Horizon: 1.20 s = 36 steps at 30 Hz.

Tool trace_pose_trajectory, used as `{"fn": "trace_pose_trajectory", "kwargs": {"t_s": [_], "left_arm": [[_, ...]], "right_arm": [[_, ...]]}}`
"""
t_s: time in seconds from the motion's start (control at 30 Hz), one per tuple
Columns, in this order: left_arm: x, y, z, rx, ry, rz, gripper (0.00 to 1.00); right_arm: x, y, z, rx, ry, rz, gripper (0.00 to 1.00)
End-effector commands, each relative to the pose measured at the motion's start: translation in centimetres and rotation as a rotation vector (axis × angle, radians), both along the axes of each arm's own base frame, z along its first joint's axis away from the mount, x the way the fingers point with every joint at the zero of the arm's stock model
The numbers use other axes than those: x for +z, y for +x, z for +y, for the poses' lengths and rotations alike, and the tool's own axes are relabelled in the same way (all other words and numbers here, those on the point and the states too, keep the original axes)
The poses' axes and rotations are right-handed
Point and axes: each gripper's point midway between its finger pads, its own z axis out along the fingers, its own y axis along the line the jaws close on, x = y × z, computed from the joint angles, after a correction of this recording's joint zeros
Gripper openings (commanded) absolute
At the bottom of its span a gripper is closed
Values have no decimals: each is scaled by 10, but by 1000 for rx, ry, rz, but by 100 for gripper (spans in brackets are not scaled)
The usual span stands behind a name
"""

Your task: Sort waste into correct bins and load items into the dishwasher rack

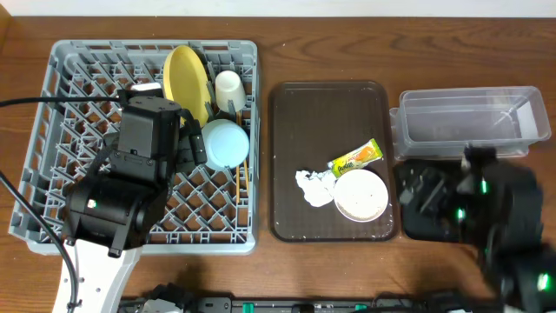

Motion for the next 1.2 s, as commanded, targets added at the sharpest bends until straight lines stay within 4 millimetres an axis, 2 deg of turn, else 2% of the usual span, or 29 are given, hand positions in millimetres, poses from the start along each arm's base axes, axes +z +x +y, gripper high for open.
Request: {"fn": "trace_pose_trajectory", "kwargs": {"t_s": [0.0,0.1,0.17,0.27,0.43,0.5,0.57,0.77,0.8,0.87,0.97,1.0,1.17], "left_arm": [[0,1,1,12,-4,-2,93],[0,1,1,12,-4,-2,93],[0,1,1,12,-4,-2,93],[0,1,1,12,-4,-2,93],[0,1,1,12,-4,-2,93],[0,1,1,12,-4,-2,93],[0,1,1,12,-4,-2,93],[0,1,1,12,-4,-2,93],[0,1,1,12,-4,-2,93],[0,1,1,12,-4,-2,93],[0,1,1,12,-4,-2,93],[0,1,1,12,-4,-2,93],[0,1,1,12,-4,-2,93]], "right_arm": [[-3,11,5,49,-50,157,99],[-20,17,20,108,-48,296,99],[-32,24,43,220,-8,335,97],[-47,33,72,301,32,374,80],[-72,46,120,432,-81,325,57],[-83,50,134,462,-161,294,50],[-92,54,144,479,-226,271,50],[-105,51,161,520,-277,263,51],[-106,51,162,522,-279,265,48],[-109,53,159,513,-298,266,30],[-115,56,152,491,-346,277,12],[-118,55,150,489,-356,286,10],[-130,50,145,491,-381,335,12]]}}
